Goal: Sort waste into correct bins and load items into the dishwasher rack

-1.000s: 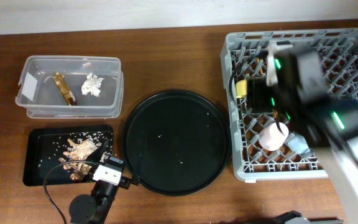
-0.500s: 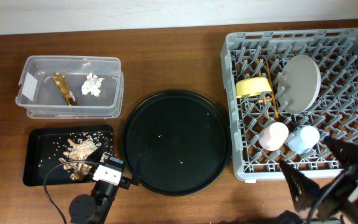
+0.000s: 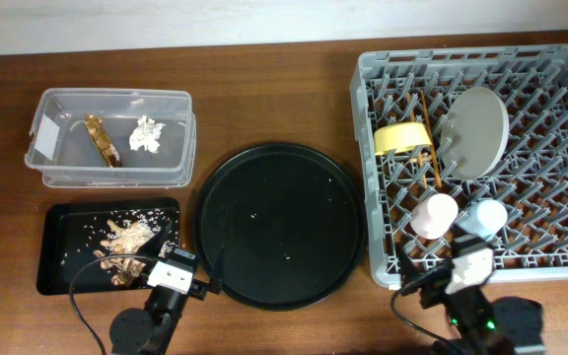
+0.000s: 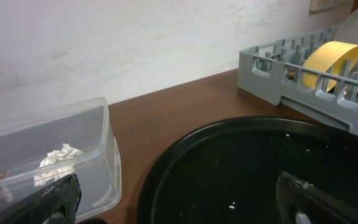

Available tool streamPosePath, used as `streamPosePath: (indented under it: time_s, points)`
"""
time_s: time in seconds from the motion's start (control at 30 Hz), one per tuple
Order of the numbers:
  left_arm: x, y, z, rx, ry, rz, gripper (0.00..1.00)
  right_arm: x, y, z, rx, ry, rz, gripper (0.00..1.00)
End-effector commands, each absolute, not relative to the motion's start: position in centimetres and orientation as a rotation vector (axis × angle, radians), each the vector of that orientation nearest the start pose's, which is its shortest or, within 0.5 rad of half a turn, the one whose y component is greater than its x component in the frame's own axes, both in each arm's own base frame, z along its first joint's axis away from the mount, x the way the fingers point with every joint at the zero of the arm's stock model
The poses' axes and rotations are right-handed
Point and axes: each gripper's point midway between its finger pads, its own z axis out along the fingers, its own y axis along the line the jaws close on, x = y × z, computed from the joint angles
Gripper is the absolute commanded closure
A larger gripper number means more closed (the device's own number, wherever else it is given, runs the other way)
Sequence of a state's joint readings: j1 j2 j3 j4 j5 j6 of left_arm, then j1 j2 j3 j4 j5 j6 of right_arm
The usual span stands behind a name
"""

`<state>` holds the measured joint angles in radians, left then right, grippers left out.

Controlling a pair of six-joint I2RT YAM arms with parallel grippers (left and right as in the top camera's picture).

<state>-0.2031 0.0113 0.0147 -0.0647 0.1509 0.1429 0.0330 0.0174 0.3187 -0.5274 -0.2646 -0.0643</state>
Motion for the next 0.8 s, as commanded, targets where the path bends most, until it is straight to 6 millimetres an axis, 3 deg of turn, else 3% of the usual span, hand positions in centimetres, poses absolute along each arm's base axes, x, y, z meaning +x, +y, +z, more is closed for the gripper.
streamPosePath:
  time_s: [0.0,0.1,0.17,0.77]
  points:
    - [23.4,-7.5,16.1,0.411,1.583,-0.161,0.01,21.6,6.7,17.6,-0.352,1.705,0.288,0.01]
    - [23.4,-7.5,16.1,0.411,1.583,-0.161,0.01,22.9,7.6,16.5,-0.401,1.574,0.307,0.01]
    - [23.4,-7.5,16.1,0.411,1.583,-0.161,0.01,23.1,7.5,17.0,-0.395,1.550,0.292,0.01]
    - [23.4,-7.5,16.1,0.411,1.583,-0.161,0.01,23.1,7.5,16.4,-0.393,1.574,0.297,0.02]
